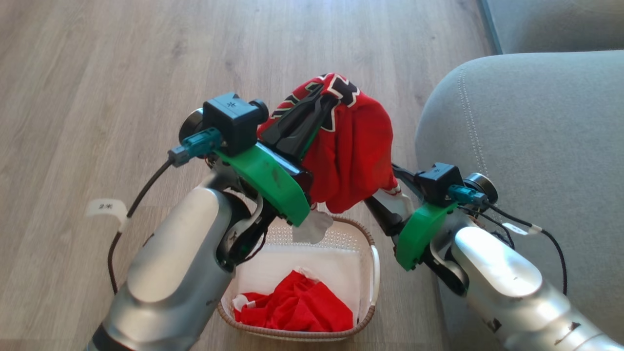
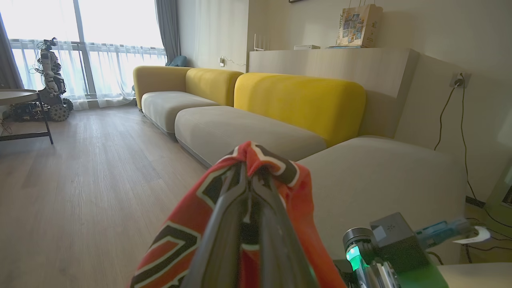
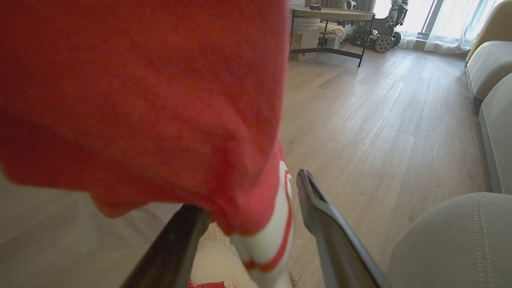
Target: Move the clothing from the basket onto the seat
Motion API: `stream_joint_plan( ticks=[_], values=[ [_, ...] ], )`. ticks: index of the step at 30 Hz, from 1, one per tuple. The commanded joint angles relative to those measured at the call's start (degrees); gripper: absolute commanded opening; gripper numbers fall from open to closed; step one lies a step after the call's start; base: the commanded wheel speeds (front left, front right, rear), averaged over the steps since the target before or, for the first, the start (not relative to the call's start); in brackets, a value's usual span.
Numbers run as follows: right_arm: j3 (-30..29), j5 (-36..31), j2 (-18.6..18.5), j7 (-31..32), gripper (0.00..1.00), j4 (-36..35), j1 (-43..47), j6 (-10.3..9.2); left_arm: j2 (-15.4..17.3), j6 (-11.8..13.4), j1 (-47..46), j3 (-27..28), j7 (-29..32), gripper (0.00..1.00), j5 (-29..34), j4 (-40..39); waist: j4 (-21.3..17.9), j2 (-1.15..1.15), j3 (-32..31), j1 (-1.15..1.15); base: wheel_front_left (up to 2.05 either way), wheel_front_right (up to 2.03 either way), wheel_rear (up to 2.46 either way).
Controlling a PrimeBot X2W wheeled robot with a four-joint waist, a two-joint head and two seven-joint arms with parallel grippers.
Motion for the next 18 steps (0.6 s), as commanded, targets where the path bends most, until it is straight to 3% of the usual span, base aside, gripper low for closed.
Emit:
stream_joint_plan(
  ticks=[1,2,3,4,5,18],
  values=[
    [0.6,0.6,0.9,-1.0,1.0,-1.0,-2.3,0.41,0.5,0.0,-3.4,1.8,0.0,0.0,-0.4,-2.0,0.3,0.0,0.0,0.0,0.0,0.0,0.0],
    [0.8,0.7,1.0,-1.1,1.0,-0.9,-2.5,0.41,0.5,0.0,-3.4,1.8,0.0,0.0,-0.5,-1.9,0.5,0.0,0.0,0.0,0.0,0.0,0.0],
    [0.9,0.9,1.0,-1.2,0.94,-0.9,-2.7,0.41,0.6,0.0,-3.4,1.8,0.0,0.0,-0.5,-1.7,0.6,0.0,0.1,0.0,0.0,0.0,0.0],
    [0.8,1.1,1.0,-1.3,0.34,-1.0,-2.8,0.41,0.7,0.0,-3.4,1.9,0.0,0.0,-0.6,-1.6,0.6,0.0,0.1,0.0,0.0,0.0,0.0],
    [0.8,1.3,1.0,-1.3,0.0,-1.4,-2.8,0.41,0.8,0.0,-3.4,1.9,0.0,0.0,-0.7,-1.4,0.7,0.0,0.1,0.0,0.0,0.0,0.0],
    [-6.4,0.1,0.6,-1.4,0.0,-9.9,1.4,0.41,2.1,0.3,-2.7,2.4,-0.9,0.0,-1.1,0.3,-0.1,0.0,0.4,0.0,0.0,0.0,0.0]
  ],
)
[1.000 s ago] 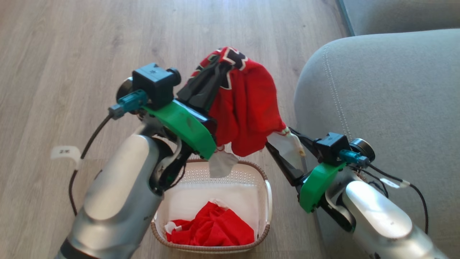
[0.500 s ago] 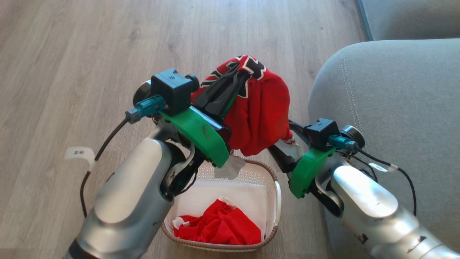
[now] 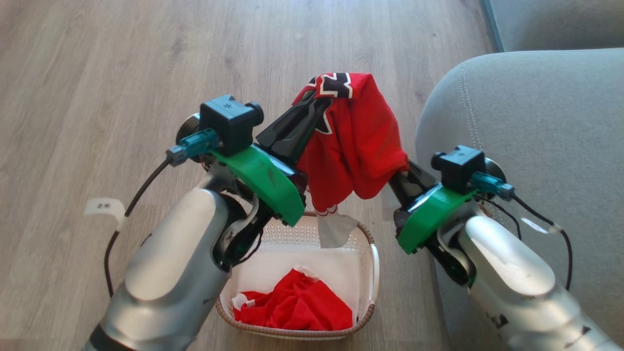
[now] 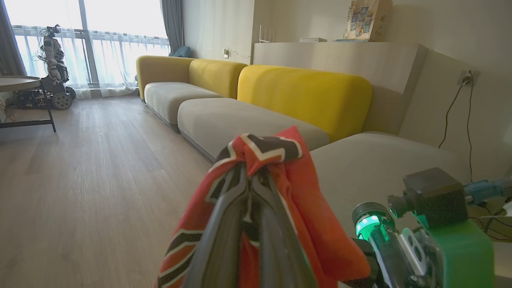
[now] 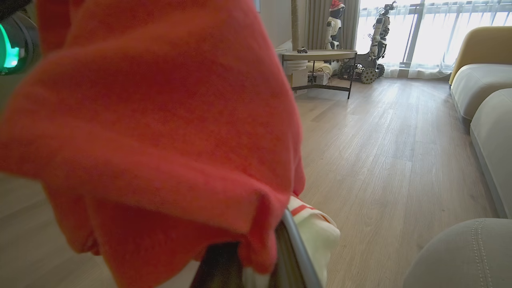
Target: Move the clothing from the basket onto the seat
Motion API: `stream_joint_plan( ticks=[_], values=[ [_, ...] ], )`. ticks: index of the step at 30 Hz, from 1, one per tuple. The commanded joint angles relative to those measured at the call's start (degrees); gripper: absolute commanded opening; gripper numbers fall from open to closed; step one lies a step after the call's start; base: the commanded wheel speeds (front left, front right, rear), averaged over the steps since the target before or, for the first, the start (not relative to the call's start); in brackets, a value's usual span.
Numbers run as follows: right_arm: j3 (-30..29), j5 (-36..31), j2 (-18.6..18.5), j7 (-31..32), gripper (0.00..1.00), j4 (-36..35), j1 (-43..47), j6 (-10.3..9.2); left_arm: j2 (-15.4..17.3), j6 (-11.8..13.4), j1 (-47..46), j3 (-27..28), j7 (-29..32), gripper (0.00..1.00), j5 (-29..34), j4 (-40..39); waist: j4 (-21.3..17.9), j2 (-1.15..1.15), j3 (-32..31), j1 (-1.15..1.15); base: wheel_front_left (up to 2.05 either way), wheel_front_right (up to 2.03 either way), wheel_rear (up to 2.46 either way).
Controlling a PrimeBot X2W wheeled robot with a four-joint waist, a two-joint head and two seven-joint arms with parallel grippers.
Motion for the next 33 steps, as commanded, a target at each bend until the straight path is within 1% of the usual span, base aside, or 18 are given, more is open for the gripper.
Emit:
stream_joint_plan(
  ticks=[1,4,5,6,7,8,12,19,27,33],
  values=[
    [-0.4,-0.6,0.4,-0.8,0.0,-2.2,-0.3,0.41,1.4,0.3,-2.6,2.6,-0.4,0.0,-0.2,-1.6,-0.1,0.0,0.0,0.0,0.0,0.0,0.0],
    [-2.9,-0.9,0.4,-0.8,0.0,-3.9,1.3,0.41,1.9,0.5,-2.2,2.6,-0.5,0.0,-0.3,-1.5,-0.4,0.0,-0.1,0.0,0.0,0.0,0.0],
    [-3.7,-1.0,0.4,-0.8,0.0,-4.6,1.8,0.41,2.0,0.5,-2.0,2.6,-0.6,0.09,-0.3,-1.4,-0.5,0.0,-0.1,0.0,0.0,0.0,0.0],
    [-4.5,-0.9,0.4,-0.8,0.0,-5.2,2.3,0.41,2.1,0.6,-1.8,2.5,-0.6,0.38,-0.2,-1.4,-0.6,0.0,-0.1,0.0,0.0,0.0,0.0],
    [-5.1,-0.9,0.3,-0.8,0.0,-5.9,2.9,0.41,2.3,0.7,-1.7,2.5,-0.6,0.8,-0.1,-1.4,-0.7,0.0,-0.2,0.0,0.0,0.0,0.0],
    [-5.7,-1.0,0.2,-0.8,0.0,-6.6,3.3,0.41,2.4,0.8,-1.5,2.4,-0.6,1.0,-0.1,-1.4,-0.8,0.0,-0.2,0.0,0.0,0.0,0.0],
    [-8.4,-0.9,-0.4,-0.8,0.0,-9.2,4.4,0.41,2.4,0.9,-0.9,1.8,-0.3,1.0,-0.2,-1.7,-1.6,0.0,-0.2,0.0,0.0,0.0,0.0],
    [-15.8,-0.3,0.1,-0.8,0.0,-13.7,6.1,0.41,3.0,0.8,1.0,0.5,-0.3,1.0,-0.4,-2.1,-3.9,0.0,0.3,0.0,0.0,0.0,0.0],
    [-22.3,3.1,1.0,-0.8,0.0,-20.2,9.2,0.41,4.0,0.9,2.6,-0.6,-1.2,1.0,0.3,-2.0,-7.4,0.0,0.9,0.0,0.0,0.0,0.0],
    [-27.1,2.5,0.8,-0.8,0.0,-24.5,11.6,0.41,4.3,0.9,3.2,-1.5,-2.6,1.0,0.8,-2.4,-10.4,0.0,2.0,0.0,0.0,0.0,0.0]
  ],
)
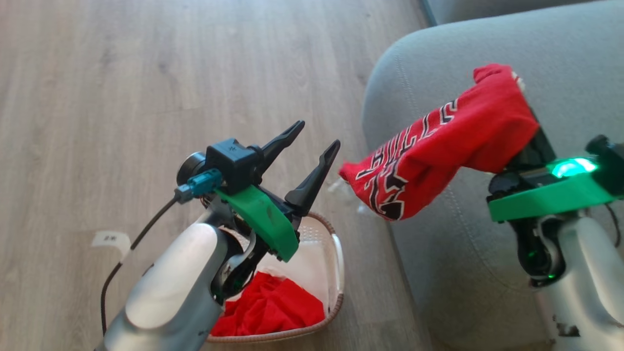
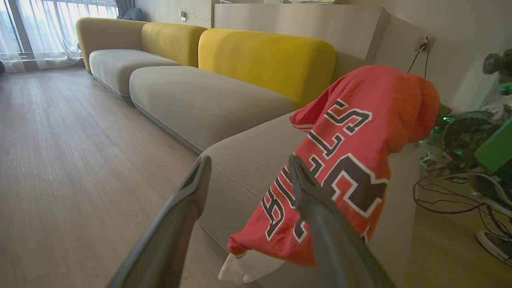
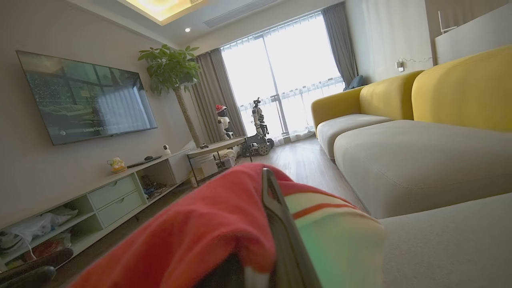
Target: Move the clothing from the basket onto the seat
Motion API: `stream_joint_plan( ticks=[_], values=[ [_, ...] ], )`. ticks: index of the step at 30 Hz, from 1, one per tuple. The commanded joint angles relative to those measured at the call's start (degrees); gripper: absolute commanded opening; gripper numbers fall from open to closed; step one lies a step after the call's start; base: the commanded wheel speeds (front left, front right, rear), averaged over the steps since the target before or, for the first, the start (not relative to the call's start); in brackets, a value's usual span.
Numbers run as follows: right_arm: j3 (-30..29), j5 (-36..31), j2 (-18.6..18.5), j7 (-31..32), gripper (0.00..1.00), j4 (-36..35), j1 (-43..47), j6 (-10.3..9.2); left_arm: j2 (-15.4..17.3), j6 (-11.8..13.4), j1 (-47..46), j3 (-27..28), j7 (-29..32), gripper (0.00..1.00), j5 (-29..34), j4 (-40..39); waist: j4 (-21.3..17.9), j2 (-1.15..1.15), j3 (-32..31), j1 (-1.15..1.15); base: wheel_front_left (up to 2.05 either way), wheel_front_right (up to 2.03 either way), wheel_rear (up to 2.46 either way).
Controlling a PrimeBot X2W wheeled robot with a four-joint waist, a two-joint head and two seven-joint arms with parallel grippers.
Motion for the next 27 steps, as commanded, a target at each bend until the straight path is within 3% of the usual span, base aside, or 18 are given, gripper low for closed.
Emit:
stream_joint_plan(
  ticks=[1,14,27],
  values=[
    [-0.3,-0.4,0.1,-0.5,0.0,-3.6,-0.2,0.42,1.3,0.1,-1.9,1.7,-1.3,1.0,1.0,-2.1,-1.6,0.0,0.7,0.0,0.0,0.0,0.0],
    [-3.8,0.1,0.9,-0.2,0.0,-10.3,2.9,0.42,2.4,0.9,-0.5,0.1,-7.6,1.0,4.7,0.3,-10.0,0.0,2.6,0.0,0.0,0.0,0.0],
    [-6.6,0.5,1.2,0.9,0.0,-16.0,4.3,0.42,3.1,0.8,-0.5,-1.9,-8.4,1.0,5.9,0.5,-17.7,0.0,4.1,0.0,0.0,0.0,0.0]
  ],
)
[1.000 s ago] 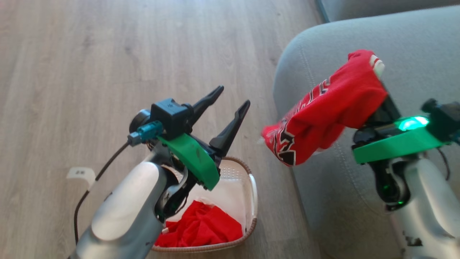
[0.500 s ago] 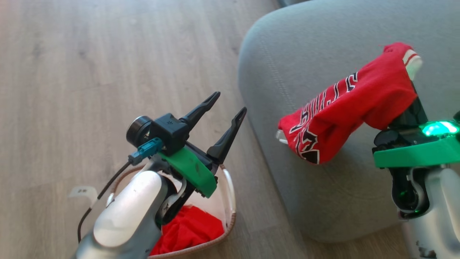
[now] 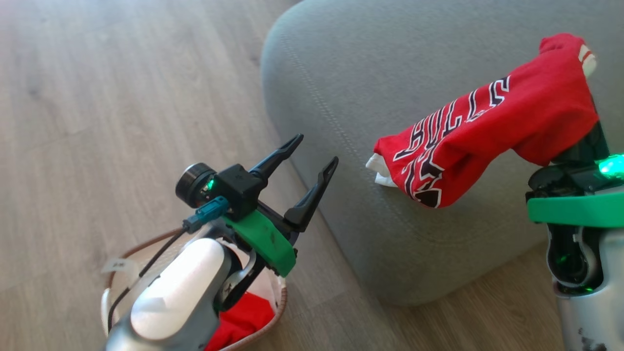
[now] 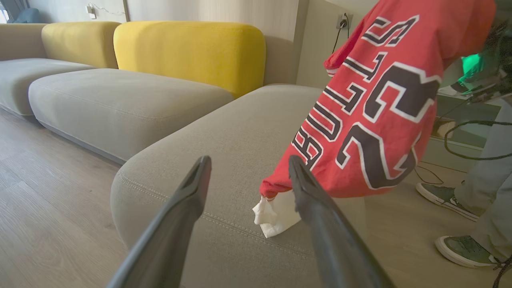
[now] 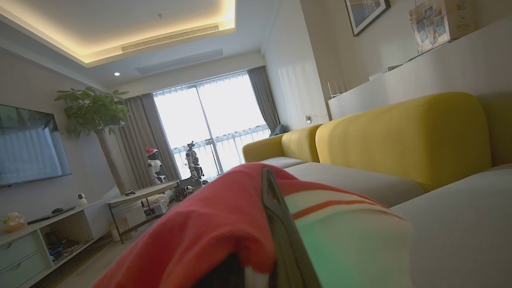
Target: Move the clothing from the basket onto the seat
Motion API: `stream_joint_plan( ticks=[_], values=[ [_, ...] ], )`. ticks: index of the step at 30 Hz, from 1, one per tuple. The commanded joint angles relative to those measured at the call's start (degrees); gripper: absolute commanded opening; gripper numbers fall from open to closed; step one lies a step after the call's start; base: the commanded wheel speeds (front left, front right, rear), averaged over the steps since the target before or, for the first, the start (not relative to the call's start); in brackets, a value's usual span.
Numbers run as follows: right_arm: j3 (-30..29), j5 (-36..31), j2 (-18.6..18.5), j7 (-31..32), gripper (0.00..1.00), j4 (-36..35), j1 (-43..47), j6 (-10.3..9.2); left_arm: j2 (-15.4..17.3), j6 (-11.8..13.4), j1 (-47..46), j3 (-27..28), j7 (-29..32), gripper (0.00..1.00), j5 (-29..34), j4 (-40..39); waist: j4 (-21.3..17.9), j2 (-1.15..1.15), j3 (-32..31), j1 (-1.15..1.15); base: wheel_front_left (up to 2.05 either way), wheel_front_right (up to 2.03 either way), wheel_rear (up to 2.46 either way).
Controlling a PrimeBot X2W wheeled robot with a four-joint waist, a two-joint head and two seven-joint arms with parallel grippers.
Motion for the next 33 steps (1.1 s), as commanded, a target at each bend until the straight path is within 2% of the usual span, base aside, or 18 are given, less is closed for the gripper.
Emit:
stream_joint_plan(
  ticks=[1,7,14,23,33],
  values=[
    [0.9,0.5,-0.4,0.1,0.0,-2.6,-0.1,0.42,1.2,0.0,-1.4,1.6,-0.5,1.0,0.4,-1.8,-1.6,0.0,0.5,0.0,0.0,0.0,0.0],
    [0.5,0.7,-0.3,0.5,0.0,-4.0,0.1,0.42,1.3,0.2,-1.8,1.3,-0.3,1.0,0.5,-2.2,-4.4,0.0,1.7,0.0,0.0,0.0,0.0],
    [0.0,0.1,-1.0,1.1,0.0,-4.8,-1.5,0.42,1.6,0.1,-2.7,0.9,-0.1,1.0,0.4,-2.5,-5.1,0.0,2.9,0.0,0.0,0.0,0.0],
    [-1.7,2.2,-7.0,2.7,0.0,-1.5,-10.5,0.42,2.3,-0.2,-4.4,0.5,1.0,1.0,0.5,-3.5,-4.0,0.0,6.2,0.0,0.0,0.0,0.0],
    [-1.4,2.8,-15.3,2.4,0.0,10.0,-23.5,0.42,3.2,-0.8,-7.6,-0.4,3.1,1.0,0.9,-5.0,-0.5,0.0,12.2,0.0,0.0,0.0,0.0]
  ],
)
